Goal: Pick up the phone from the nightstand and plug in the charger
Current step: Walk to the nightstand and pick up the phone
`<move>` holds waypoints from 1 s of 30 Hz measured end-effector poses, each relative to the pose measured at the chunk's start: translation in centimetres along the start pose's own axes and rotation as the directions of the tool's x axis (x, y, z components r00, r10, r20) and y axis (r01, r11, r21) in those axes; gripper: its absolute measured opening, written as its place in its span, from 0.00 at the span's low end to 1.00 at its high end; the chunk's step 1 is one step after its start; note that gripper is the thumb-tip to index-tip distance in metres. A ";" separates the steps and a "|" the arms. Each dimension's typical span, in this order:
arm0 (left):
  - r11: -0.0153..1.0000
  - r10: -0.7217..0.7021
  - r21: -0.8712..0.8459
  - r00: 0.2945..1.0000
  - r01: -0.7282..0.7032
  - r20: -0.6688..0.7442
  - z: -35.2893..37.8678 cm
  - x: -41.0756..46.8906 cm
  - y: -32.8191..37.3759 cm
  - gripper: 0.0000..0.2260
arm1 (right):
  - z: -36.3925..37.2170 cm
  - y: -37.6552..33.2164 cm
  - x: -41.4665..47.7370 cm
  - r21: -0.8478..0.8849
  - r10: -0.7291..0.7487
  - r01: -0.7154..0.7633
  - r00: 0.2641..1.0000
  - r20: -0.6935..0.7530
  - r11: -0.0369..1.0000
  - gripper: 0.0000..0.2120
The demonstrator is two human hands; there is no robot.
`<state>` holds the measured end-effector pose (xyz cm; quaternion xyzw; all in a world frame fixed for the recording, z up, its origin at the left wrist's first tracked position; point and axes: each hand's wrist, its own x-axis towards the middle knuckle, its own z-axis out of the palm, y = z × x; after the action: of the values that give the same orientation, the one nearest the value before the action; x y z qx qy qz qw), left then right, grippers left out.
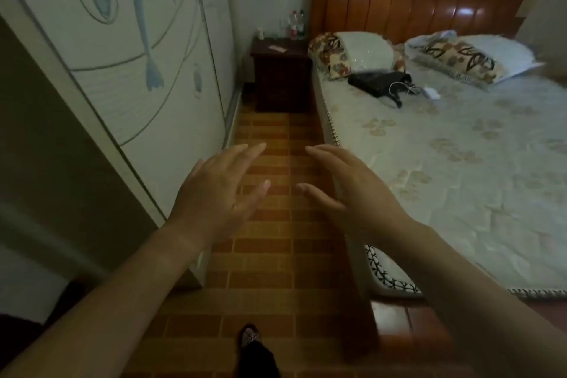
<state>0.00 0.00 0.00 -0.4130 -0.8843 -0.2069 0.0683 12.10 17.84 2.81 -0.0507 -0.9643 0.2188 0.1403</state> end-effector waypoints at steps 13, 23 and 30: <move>0.976 -0.180 -0.106 0.979 0.189 0.092 2.4 12.4 -12.0 0.28 | 8.4 3.9 16.6 0.129 0.096 -0.096 0.995 0.010 0.987 0.29; 0.987 -0.080 -0.122 0.978 0.105 0.195 7.4 25.5 -15.2 0.28 | 7.7 13.2 25.9 0.094 0.253 -0.250 0.967 -0.025 0.964 0.32; 0.954 -0.062 -0.272 0.970 0.127 0.237 13.6 41.1 -13.7 0.24 | 6.2 23.7 36.3 0.174 0.342 -0.328 0.938 -0.057 0.929 0.28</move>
<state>-36.43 26.76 -4.54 -0.3963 -0.8661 -0.2869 -0.1027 -23.58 42.36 -3.87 -0.2122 -0.9135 0.3147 0.1462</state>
